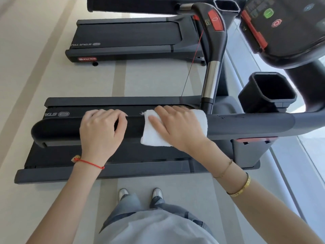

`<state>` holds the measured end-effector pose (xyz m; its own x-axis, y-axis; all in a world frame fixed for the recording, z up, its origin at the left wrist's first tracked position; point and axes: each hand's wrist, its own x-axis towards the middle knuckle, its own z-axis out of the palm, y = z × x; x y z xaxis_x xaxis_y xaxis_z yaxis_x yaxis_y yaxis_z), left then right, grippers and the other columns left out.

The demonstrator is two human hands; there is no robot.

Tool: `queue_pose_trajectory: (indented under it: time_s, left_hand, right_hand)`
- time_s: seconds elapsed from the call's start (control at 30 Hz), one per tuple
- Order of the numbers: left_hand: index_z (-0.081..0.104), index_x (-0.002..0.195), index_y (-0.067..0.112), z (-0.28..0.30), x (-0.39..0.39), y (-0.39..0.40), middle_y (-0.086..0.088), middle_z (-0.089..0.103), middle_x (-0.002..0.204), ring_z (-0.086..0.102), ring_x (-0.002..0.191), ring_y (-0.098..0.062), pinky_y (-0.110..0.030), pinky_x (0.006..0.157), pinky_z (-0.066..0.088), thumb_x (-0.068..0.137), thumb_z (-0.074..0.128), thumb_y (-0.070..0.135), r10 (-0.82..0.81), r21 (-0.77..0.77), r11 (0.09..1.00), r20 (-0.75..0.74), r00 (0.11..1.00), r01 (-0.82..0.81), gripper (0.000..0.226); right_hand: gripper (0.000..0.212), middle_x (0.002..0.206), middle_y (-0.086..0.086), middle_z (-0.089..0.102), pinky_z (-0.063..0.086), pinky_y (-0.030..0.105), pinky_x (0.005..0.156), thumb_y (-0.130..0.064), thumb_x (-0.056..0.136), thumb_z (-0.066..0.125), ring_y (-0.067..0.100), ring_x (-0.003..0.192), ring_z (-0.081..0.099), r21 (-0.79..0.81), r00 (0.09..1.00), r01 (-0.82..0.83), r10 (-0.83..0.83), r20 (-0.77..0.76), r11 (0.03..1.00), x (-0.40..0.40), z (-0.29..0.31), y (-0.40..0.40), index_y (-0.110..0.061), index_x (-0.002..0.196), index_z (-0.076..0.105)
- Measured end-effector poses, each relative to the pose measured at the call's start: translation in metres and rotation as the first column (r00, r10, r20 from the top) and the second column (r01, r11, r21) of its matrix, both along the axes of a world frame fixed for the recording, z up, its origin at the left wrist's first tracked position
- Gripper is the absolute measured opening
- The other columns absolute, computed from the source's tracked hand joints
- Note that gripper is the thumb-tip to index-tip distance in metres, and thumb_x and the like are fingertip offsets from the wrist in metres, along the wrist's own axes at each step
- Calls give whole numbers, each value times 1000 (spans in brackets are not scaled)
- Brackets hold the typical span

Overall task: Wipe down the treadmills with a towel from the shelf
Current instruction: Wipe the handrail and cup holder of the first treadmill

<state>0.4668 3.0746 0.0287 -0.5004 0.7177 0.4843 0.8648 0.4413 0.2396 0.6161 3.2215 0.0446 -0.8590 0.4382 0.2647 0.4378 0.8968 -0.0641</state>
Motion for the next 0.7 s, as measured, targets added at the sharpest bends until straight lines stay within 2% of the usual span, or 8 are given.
queue_pose_trajectory:
  time_s: [0.1,0.17,0.23,0.33,0.43,0.53,0.57,0.7]
  left_hand:
    - [71,82,19,-2,-2,0,5,64,65,58,64,-21,-36,84,41,99,41,21,5,5,1000,-21,1000,-5,35]
    - [71,82,19,-4,-3,0,5,66,67,59,65,-21,-36,84,41,99,42,21,8,10,1000,-27,1000,-7,35]
    - [71,82,19,-5,-4,1,5,66,67,60,66,-21,-36,84,42,99,43,20,0,10,1000,-30,1000,0,34]
    - [67,76,18,-6,-6,1,6,65,67,59,64,-21,-36,83,42,100,41,20,-12,8,1000,-45,999,12,35]
    - [62,72,17,-8,-8,1,6,62,65,56,62,-22,-35,81,41,101,38,22,-15,2,1000,-56,998,15,38]
    - [65,76,18,-8,-9,0,7,66,70,58,65,-20,-34,83,41,100,42,20,-26,1,1000,-57,998,27,34]
    - [67,78,18,-8,-9,-1,7,67,71,59,66,-20,-34,84,41,99,43,20,-31,4,999,-48,998,32,32]
    - [69,80,18,-7,-9,-1,6,68,72,61,68,-20,-34,87,42,100,42,20,-26,-1,1000,-22,999,26,33]
  right_hand:
    - [59,77,-2,57,41,35,68,-53,101,15,22,70,51,8,1000,-23,23,-19,1000,20,0,6,-17,101,62]
    - [53,67,-1,53,39,35,62,-50,102,22,22,62,48,25,998,47,-46,-40,999,18,1,5,-16,87,60]
    - [40,53,-1,43,32,33,48,-37,100,40,25,48,44,6,995,68,-67,-70,998,-1,5,-1,-15,67,47]
    - [32,50,-3,33,16,21,43,-22,87,63,26,37,34,9,999,-34,34,29,999,-33,13,-13,-17,65,40]
    - [13,60,-3,39,13,23,44,-24,92,51,24,44,37,24,971,-156,149,184,987,-43,8,-18,-16,83,52]
    - [22,67,-1,56,31,29,46,-34,99,40,28,54,50,-110,985,-89,103,137,990,-29,10,-5,-19,85,48]
    - [25,68,-1,56,34,30,48,-38,99,38,28,55,49,-108,987,-64,79,139,992,-19,11,2,-20,85,47]
    - [30,55,-4,40,22,31,46,-34,98,29,30,54,41,-49,984,38,-28,178,998,1,14,23,-19,75,41]
